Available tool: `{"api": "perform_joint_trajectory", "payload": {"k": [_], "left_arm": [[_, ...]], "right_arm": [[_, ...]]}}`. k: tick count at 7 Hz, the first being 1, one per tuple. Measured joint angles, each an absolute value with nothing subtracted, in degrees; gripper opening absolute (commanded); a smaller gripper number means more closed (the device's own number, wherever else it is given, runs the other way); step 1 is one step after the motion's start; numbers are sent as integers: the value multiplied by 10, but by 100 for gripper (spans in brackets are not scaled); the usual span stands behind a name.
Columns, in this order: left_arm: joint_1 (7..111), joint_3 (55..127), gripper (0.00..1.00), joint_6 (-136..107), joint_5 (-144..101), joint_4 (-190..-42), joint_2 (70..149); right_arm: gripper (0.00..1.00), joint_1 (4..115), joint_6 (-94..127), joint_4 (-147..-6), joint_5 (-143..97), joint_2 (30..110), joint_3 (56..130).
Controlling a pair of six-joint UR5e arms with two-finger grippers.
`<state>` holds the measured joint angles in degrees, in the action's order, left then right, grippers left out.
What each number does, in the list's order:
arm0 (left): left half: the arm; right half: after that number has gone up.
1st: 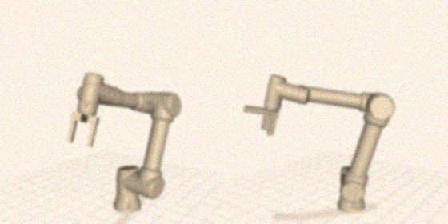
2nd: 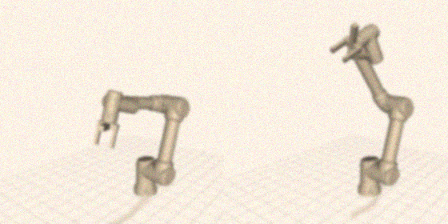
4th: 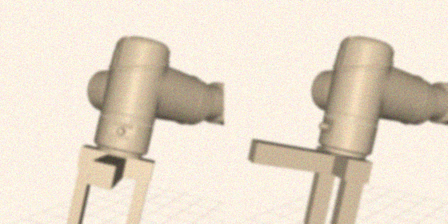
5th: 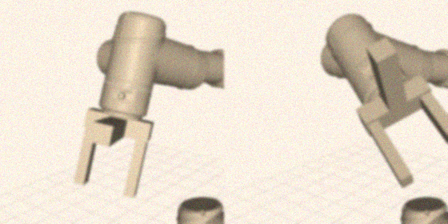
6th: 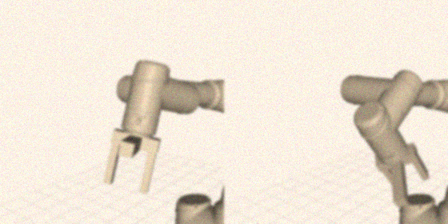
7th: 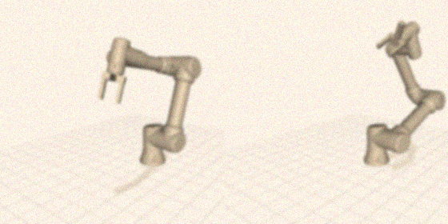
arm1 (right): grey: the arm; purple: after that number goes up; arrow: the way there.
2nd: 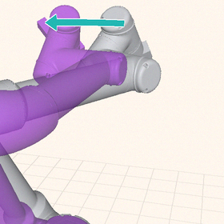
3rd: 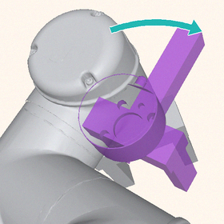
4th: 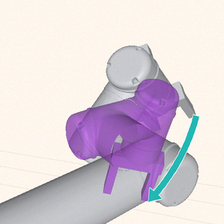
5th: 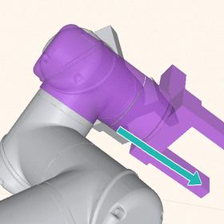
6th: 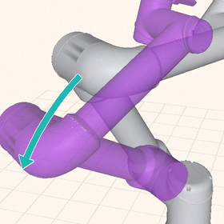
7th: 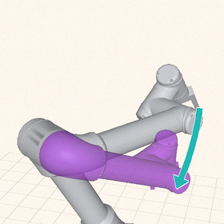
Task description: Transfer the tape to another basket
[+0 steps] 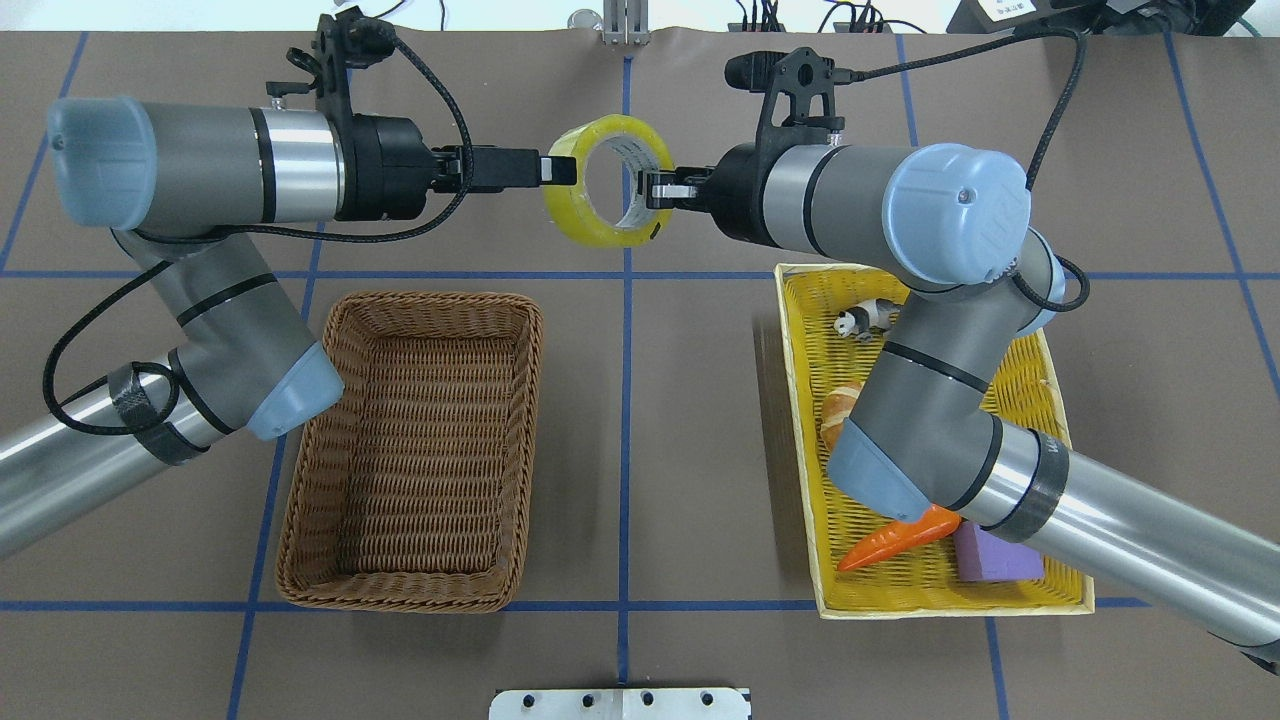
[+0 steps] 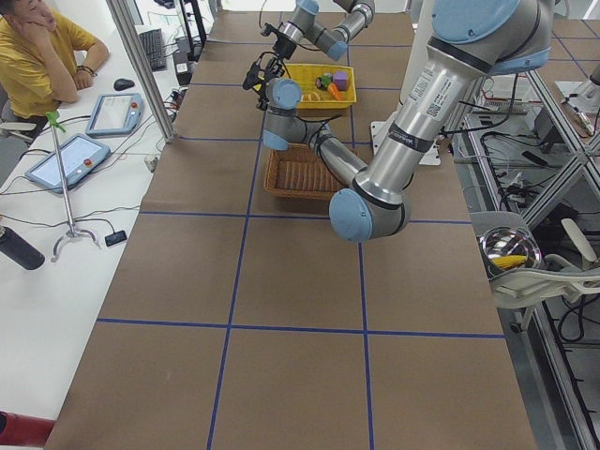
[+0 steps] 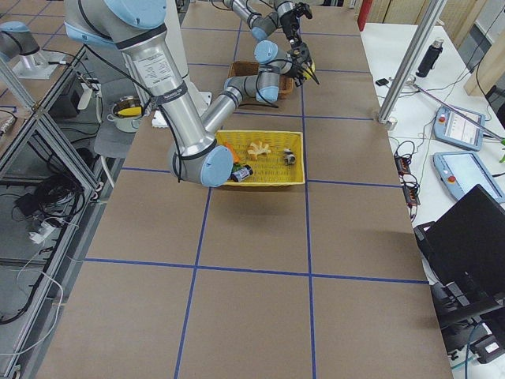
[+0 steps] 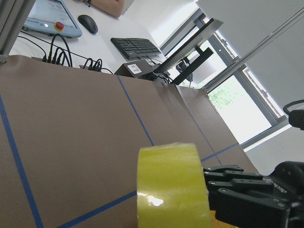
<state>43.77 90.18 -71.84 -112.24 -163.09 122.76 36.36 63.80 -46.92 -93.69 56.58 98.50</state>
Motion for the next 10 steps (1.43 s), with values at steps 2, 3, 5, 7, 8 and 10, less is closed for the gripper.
{"api": "perform_joint_trajectory", "payload": {"k": [2,3,5,7,8,10], "left_arm": [[436,897,92,-722,-1120,-1631,1229],[436,894,49,-723,-1120,-1631,1230],[435,894,0,-727,-1120,-1632,1231],[435,894,0,-728,-1120,-1631,1230],[435,894,0,-729,-1120,-1631,1230],[436,889,0,-729,-1120,-1631,1226]], "right_arm": [[0,359,638,-470,-936,562,986],[0,359,638,-469,-936,561,986],[50,359,636,-469,-936,559,986],[100,357,637,-466,-930,559,988],[100,358,637,-467,-929,563,993],[100,366,638,-471,-952,569,1004]]}}
